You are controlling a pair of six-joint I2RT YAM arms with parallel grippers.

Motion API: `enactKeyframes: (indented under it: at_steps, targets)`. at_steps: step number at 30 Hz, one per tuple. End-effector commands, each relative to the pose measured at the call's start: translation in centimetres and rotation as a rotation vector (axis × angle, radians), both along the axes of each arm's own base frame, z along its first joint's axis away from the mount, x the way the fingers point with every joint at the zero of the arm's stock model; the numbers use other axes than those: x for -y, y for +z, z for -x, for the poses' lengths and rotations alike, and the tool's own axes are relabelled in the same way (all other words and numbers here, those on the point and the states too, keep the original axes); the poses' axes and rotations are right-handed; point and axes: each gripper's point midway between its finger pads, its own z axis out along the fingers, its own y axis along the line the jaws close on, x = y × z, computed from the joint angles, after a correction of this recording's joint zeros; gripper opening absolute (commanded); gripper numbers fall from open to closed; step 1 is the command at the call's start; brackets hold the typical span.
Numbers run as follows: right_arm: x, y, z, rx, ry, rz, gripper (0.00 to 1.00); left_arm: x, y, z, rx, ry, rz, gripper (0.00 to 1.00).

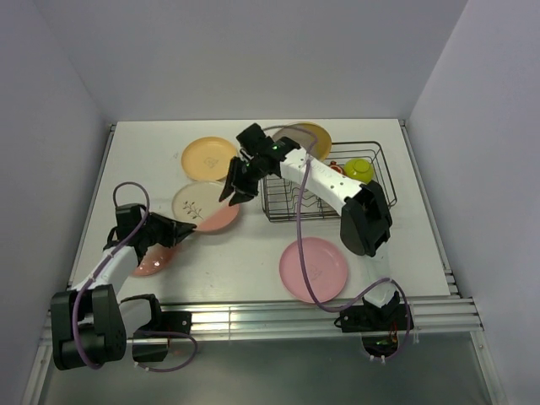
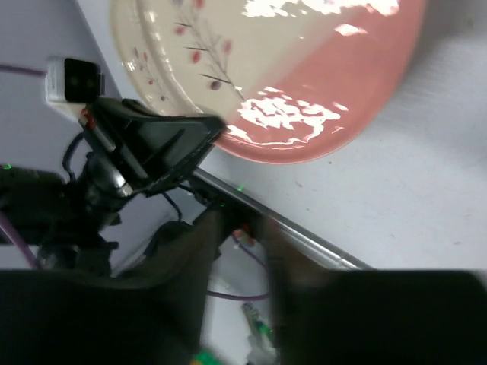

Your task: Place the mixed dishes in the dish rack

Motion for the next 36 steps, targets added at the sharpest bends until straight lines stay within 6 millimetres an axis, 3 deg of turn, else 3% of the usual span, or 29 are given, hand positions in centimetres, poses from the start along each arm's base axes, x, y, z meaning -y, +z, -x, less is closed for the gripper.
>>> enactKeyframes:
  at_steps: [1, 2, 3, 7, 12, 16, 19, 23, 24, 28, 33, 34, 36]
  targets:
    - [0.2, 5.4, -0.8, 0.226, 0.128, -0.002, 0.47, 0.6, 7.1, -2.8, 0.295, -0.125, -0.044, 0.00]
    - [0.6, 5.7, -0.9, 0.245, 0.140, 0.017, 0.92, 0.6, 8.2, -3.1, 0.325, -0.141, -0.055, 0.00]
    - [1.4, 5.9, -0.6, 0.248, 0.160, 0.048, 0.99, 0.8, 8.3, -2.9, 0.331, -0.164, -0.071, 0.00]
    - [3.3, 6.8, -0.5, 0.333, 0.206, 0.103, 1.00, 2.2, 11.9, -3.2, 0.458, -0.246, -0.064, 0.00]
    - [5.7, 8.0, -1.0, 0.402, 0.195, 0.128, 1.00, 4.9, 18.4, -3.1, 0.702, -0.378, -0.002, 0.00]
    - [8.7, 10.6, -3.3, 0.468, 0.160, 0.082, 1.00, 6.5, 22.9, -2.1, 0.884, -0.478, 0.048, 0.00]
    - [11.7, 12.9, -4.4, 0.523, 0.117, 0.069, 1.00, 7.3, 24.9, -1.2, 0.967, -0.536, 0.082, 0.00]
    - [14.5, 14.2, -4.9, 0.578, 0.096, 0.090, 1.00, 8.8, 26.1, 0.7, 1.027, -0.626, 0.132, 0.00]
    - [14.8, 14.0, -4.7, 0.576, 0.110, 0.077, 1.00, 9.1, 26.3, 1.1, 1.023, -0.638, 0.153, 0.00]
    - [12.7, 16.6, -2.3, 0.612, 0.240, -0.153, 0.98, 10.0, 25.9, 2.4, 1.026, -0.710, 0.186, 0.00]
    - [10.6, 18.6, -0.4, 0.629, 0.357, -0.361, 0.77, 11.5, 25.8, 4.3, 1.041, -0.817, 0.238, 0.00]
    - [10.3, 18.9, -0.2, 0.630, 0.371, -0.385, 0.68, 11.7, 25.7, 4.4, 1.038, -0.826, 0.237, 0.00]
    - [10.1, 19.4, 0.0, 0.622, 0.371, -0.415, 0.00, 12.0, 25.3, 4.5, 1.030, -0.843, 0.230, 0.00]
